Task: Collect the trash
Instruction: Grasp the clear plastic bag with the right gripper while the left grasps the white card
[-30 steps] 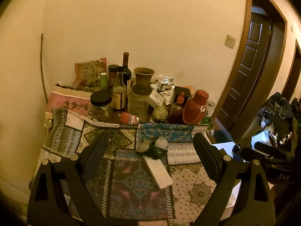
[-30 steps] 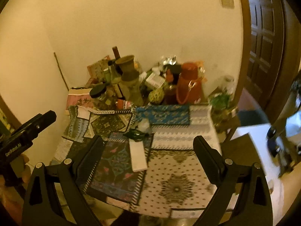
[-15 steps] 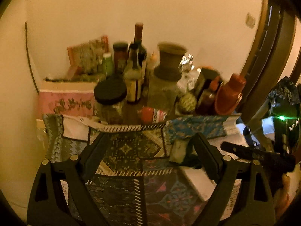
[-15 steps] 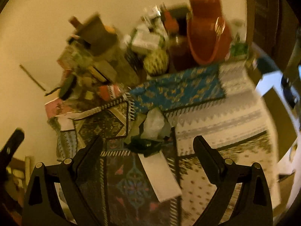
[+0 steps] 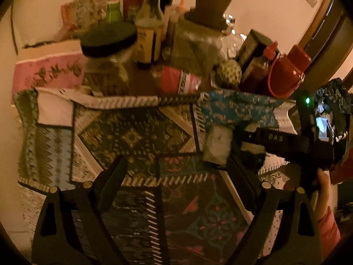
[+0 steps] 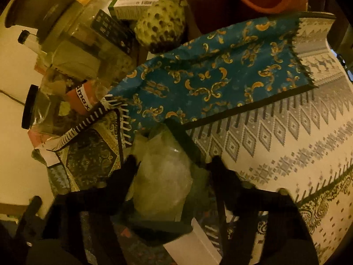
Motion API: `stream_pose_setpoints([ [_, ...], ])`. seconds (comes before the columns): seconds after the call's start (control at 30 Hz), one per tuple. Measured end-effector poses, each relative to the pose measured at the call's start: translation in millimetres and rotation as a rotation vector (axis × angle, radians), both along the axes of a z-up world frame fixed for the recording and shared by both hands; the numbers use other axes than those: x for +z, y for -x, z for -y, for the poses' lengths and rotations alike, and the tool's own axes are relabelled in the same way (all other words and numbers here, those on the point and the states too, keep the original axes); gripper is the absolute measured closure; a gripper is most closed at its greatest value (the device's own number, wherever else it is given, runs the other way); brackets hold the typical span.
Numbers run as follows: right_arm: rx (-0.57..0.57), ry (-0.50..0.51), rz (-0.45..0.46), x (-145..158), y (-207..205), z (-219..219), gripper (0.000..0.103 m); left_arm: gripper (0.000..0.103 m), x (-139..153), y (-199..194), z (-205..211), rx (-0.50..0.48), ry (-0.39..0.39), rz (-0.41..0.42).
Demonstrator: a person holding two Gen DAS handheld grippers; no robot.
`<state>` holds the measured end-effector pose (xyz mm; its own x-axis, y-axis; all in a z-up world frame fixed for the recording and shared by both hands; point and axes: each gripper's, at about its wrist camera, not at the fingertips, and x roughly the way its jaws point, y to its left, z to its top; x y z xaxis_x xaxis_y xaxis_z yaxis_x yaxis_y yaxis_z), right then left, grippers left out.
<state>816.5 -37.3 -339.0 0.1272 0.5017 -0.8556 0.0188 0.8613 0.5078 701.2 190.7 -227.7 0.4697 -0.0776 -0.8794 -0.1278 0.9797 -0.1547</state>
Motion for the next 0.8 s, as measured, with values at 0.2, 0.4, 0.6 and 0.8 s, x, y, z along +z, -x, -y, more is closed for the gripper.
stream_pose_setpoints([
  [0.2,0.037,-0.052,0.039,13,5,10,0.074,0.011,-22,-7,25,-0.011,-0.003,-0.062],
  [0.4,-0.022,0.034,0.144,42,24,62,0.077,0.011,-46,-12,65,-0.041,0.037,-0.131],
  [0.6,-0.074,0.196,0.237,61,51,113,0.078,0.011,-76,-12,112,-0.045,0.037,-0.203],
  [0.8,-0.110,0.230,0.241,68,73,158,0.078,0.012,-90,-6,149,-0.004,-0.021,-0.209],
])
